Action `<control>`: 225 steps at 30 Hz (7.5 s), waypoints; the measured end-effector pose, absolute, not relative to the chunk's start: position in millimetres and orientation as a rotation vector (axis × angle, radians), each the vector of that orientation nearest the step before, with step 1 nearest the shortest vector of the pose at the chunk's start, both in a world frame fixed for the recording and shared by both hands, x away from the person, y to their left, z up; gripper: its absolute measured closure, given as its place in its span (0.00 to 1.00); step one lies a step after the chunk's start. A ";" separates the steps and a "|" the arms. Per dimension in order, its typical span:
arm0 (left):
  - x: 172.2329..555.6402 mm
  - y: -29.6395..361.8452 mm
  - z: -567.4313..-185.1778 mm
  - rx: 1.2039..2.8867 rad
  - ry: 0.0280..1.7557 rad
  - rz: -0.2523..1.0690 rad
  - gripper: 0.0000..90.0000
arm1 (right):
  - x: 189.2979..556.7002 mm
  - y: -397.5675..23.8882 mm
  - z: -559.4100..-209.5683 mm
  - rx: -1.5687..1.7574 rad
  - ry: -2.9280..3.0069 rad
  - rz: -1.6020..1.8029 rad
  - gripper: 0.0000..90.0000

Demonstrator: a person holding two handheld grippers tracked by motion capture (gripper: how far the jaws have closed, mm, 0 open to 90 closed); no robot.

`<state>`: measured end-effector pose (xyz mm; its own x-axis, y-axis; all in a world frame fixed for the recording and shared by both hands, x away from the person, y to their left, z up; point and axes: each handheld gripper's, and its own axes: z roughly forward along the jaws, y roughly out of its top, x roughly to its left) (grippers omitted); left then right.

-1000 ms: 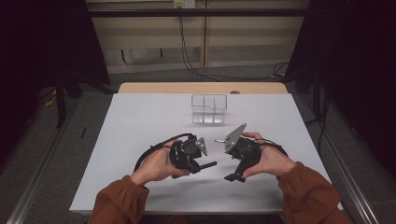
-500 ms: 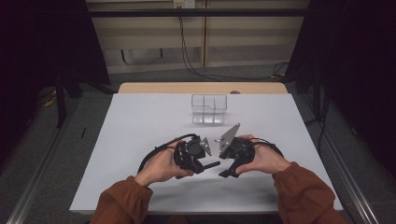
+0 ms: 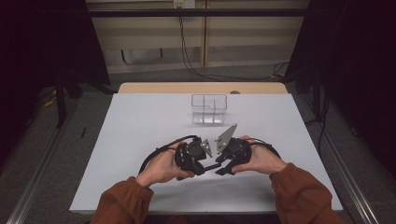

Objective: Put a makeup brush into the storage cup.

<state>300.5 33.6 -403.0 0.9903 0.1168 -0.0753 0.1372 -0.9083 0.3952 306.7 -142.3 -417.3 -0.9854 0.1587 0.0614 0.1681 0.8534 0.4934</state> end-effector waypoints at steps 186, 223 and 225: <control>291.8 70.8 -406.2 1.871 0.533 0.200 0.07 | 278.4 -209.8 -414.3 -0.662 -2.718 -1.880 0.89; 299.8 65.3 -400.4 1.705 0.640 0.088 0.59 | 276.9 -204.3 -421.3 -0.663 -2.704 -1.885 0.89; 300.2 65.7 -399.6 1.700 0.645 0.080 0.61 | 277.0 -204.1 -422.5 -0.669 -2.696 -1.884 0.89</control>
<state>300.2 65.7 -399.6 0.8408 0.4557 -0.2921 0.3702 -0.0904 0.9245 277.0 -204.1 -422.5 -0.8985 0.4361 0.0504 0.1972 0.2984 0.9338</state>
